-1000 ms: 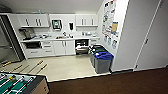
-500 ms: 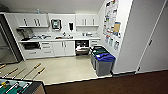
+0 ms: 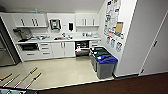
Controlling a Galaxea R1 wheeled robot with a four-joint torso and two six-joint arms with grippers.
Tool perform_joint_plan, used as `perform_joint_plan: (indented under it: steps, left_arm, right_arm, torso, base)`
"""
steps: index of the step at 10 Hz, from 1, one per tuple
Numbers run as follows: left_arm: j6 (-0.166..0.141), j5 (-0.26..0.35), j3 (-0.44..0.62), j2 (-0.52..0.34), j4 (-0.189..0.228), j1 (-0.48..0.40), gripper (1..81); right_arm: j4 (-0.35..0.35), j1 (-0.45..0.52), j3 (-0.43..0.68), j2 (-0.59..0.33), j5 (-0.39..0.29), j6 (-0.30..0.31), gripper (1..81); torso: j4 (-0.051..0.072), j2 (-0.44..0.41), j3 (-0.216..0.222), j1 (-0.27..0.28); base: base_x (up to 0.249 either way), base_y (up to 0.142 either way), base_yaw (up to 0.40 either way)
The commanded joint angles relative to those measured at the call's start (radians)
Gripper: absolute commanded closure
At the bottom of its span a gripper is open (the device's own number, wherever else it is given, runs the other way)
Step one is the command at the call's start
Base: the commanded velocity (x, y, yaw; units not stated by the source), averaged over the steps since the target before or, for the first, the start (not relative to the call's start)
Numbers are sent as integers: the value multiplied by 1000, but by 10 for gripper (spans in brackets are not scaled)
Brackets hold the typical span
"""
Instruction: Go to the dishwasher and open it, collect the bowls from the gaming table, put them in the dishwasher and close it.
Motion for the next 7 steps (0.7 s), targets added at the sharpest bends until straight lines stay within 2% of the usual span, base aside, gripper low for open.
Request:
perform_joint_plan:
  steps: [1,7]
  left_arm:
    - [-4,20,16,-20,11,-48,811]
    - [-4,18,16,-21,11,-48,811]
  right_arm:
    - [-11,33,-2,-35,-39,0,811]
    - [-11,33,-2,-33,-41,0,811]
  torso:
    - [0,0,0,0]
    - [0,0,0,0]
  base:
    - [218,0,0]
    - [218,0,0]
